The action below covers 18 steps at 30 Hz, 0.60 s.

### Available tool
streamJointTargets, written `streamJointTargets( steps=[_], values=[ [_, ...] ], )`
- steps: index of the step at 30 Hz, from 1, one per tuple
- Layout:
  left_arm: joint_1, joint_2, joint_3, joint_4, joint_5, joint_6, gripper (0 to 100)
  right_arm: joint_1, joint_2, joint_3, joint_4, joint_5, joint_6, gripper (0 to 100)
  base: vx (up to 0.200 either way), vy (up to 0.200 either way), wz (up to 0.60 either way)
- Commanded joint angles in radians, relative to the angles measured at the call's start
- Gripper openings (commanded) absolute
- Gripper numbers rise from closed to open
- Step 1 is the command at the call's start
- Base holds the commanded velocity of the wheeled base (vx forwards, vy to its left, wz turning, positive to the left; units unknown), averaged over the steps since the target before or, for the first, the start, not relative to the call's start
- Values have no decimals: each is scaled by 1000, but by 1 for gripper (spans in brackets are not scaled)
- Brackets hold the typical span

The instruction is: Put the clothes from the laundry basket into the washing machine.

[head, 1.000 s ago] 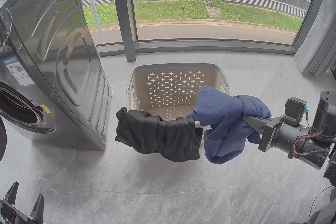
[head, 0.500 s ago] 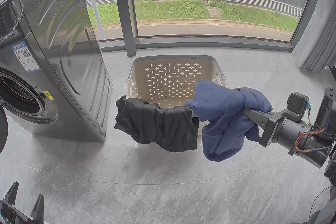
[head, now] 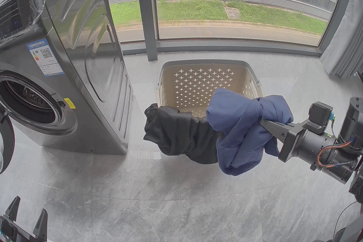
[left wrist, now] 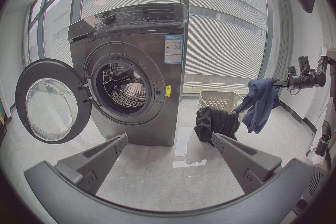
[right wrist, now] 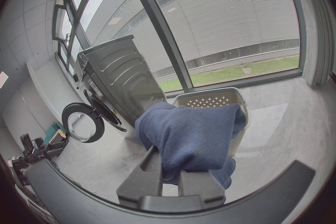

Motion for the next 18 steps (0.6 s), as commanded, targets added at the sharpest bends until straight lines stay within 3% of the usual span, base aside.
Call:
streamJointTargets(
  steps=[1, 18],
  values=[
    [0, -13, 15, -1, 0, 0, 100, 6, 3, 2, -1, 0, 0, 0, 0, 200, 0],
    [0, -13, 15, -1, 0, 0, 100, 4, 3, 2, -1, -8, 1, 0, 0, 200, 0]
  ],
)
